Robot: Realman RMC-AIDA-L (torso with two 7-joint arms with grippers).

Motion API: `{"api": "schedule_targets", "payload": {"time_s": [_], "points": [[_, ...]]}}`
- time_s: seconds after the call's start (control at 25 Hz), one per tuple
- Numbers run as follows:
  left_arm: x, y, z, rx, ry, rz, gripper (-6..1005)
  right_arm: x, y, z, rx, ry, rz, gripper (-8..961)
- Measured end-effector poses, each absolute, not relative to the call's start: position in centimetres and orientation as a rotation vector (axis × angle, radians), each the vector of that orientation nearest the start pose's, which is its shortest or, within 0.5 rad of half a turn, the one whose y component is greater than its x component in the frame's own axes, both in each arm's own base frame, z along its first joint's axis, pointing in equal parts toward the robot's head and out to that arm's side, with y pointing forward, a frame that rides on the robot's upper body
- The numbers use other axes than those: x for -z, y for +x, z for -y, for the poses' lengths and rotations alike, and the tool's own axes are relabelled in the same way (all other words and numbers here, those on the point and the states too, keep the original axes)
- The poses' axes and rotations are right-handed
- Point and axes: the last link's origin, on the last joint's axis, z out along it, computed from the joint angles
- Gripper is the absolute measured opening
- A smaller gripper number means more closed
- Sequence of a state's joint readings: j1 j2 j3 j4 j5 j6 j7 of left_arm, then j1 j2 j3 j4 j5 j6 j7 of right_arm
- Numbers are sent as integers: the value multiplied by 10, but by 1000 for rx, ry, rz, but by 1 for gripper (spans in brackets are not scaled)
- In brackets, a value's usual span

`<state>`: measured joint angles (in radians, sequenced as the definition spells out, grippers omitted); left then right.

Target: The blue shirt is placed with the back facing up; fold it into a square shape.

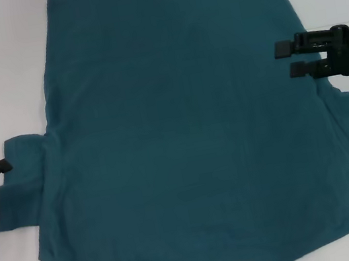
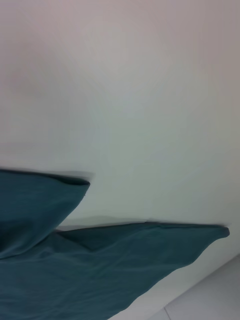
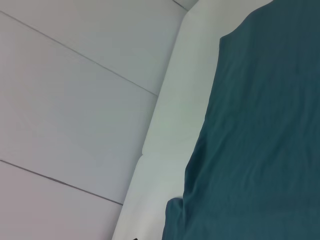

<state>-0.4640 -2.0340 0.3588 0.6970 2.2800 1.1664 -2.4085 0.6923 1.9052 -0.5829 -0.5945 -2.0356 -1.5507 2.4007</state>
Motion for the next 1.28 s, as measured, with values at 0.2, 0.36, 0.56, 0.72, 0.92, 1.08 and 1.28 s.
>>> {"api": "schedule_targets", "payload": {"time_s": [0.2,0.36,0.56,0.72,0.92,1.08,1.28], "points": [[-66,-380,-336,685,-1555,1906,911,-72,247,-389,-852,-2269,-1820,877],[-63,-378,-335,682,-1566,1915,911,-72,247,-388,-851,-2267,-1821,877],[-57,-375,-336,683,-1584,1934,910,-73,248,-389,-853,-2262,-1820,877],[-55,-372,-336,695,-1602,1944,910,-73,249,-388,-855,-2255,-1820,877],[-54,-367,-336,709,-1628,1954,910,-74,250,-388,-859,-2251,-1820,877],[-53,-363,-338,718,-1650,1956,909,-74,250,-389,-860,-2250,-1820,877],[-56,-361,-339,729,-1657,1953,909,-74,250,-388,-862,-2248,-1821,877]]}}
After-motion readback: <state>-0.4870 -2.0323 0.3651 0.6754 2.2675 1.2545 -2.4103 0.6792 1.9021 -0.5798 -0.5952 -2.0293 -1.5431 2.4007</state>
